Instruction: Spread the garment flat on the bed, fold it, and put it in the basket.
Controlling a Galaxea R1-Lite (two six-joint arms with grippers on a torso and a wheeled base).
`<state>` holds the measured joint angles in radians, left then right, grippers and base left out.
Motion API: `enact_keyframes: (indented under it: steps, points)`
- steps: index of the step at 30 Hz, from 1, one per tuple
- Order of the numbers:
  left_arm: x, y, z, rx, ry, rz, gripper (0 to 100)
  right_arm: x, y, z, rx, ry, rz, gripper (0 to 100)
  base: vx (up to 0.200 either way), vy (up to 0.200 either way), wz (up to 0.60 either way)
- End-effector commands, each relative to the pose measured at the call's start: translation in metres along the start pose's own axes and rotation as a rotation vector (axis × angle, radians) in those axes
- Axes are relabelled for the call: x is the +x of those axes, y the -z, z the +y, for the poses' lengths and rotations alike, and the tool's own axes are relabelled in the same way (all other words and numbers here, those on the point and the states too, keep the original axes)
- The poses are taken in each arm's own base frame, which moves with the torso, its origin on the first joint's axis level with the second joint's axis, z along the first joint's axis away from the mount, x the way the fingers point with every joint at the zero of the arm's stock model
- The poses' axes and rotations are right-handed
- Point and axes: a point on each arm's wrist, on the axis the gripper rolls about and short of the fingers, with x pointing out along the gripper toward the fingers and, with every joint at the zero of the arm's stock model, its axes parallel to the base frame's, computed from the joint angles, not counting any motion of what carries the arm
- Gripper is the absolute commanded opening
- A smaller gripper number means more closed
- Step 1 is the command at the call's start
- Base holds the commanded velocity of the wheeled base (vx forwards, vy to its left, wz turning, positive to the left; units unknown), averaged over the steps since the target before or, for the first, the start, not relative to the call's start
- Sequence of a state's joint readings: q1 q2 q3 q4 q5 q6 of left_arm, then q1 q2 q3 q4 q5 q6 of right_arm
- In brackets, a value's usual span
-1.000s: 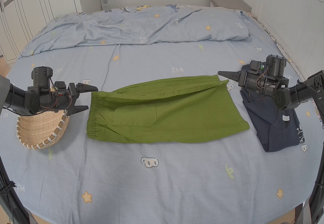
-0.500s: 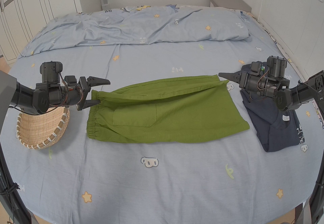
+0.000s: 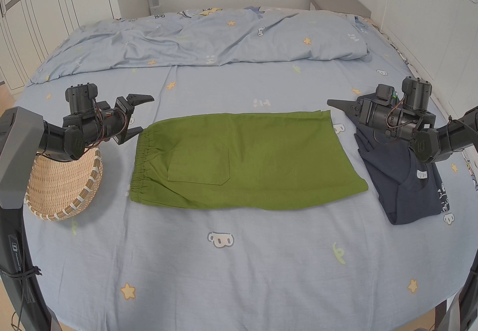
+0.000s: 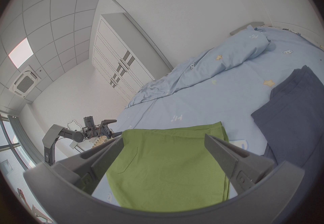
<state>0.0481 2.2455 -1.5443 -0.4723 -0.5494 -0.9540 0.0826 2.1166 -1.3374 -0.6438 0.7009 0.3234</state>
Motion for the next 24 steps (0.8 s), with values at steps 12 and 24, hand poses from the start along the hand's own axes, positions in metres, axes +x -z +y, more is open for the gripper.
enact_keyframes:
  steps: [12, 24]
  points:
    - [-0.080, 0.031, -0.027, 0.050, 0.100, 0.020, 100, -0.011, -0.009, 0.011, -0.015, -0.005, -0.017, 100, 0.000, 0.000, 0.00]
    - [-0.083, 0.087, 0.050, 0.079, -0.040, 0.121, 100, -0.018, -0.009, 0.019, -0.024, -0.019, -0.022, 100, 0.000, 0.000, 0.00]
